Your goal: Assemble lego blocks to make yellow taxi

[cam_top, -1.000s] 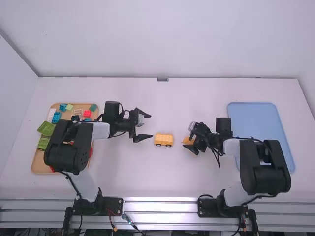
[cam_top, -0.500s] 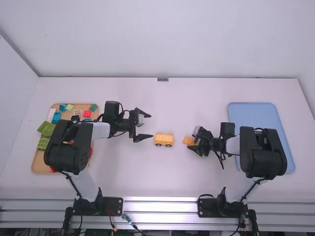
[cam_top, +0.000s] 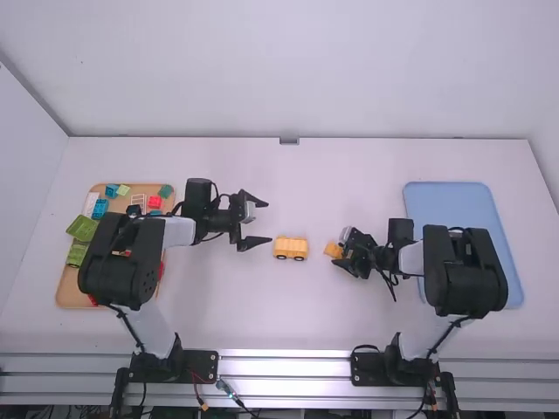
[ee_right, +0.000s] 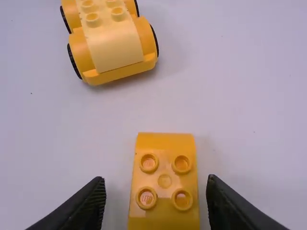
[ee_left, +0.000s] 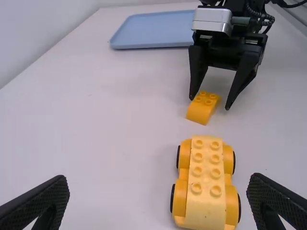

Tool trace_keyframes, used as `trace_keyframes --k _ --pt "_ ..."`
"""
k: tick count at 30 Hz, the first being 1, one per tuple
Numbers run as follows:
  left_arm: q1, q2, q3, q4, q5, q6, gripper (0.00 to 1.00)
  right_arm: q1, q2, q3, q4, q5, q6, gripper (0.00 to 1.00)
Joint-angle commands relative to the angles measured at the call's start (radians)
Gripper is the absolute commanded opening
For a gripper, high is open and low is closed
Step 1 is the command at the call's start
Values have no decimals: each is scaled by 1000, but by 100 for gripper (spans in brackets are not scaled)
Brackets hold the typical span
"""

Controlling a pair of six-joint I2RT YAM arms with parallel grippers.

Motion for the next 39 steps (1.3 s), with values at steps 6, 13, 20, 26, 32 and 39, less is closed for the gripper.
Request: trace_keyframes --k 6,13,20,26,32,39 --pt "-8 8 17 -1 34 -30 99 2 9 -8 -10 20 -2 44" --pt "-8 8 17 -21 36 -13 99 2 9 -8 -10 19 -1 33" --pt "-60 10 14 -38 -18 -5 99 2 8 -7 2 19 26 24" --pt "-146 10 -6 -76 -150 121 99 2 0 13 20 -47 48 24" --pt "-161 23 -11 -69 -146 129 99 36 -40 84 -105 -83 3 22" --pt "-162 137 -6 19 -119 129 99 112 -79 196 -300 -82 -103 22"
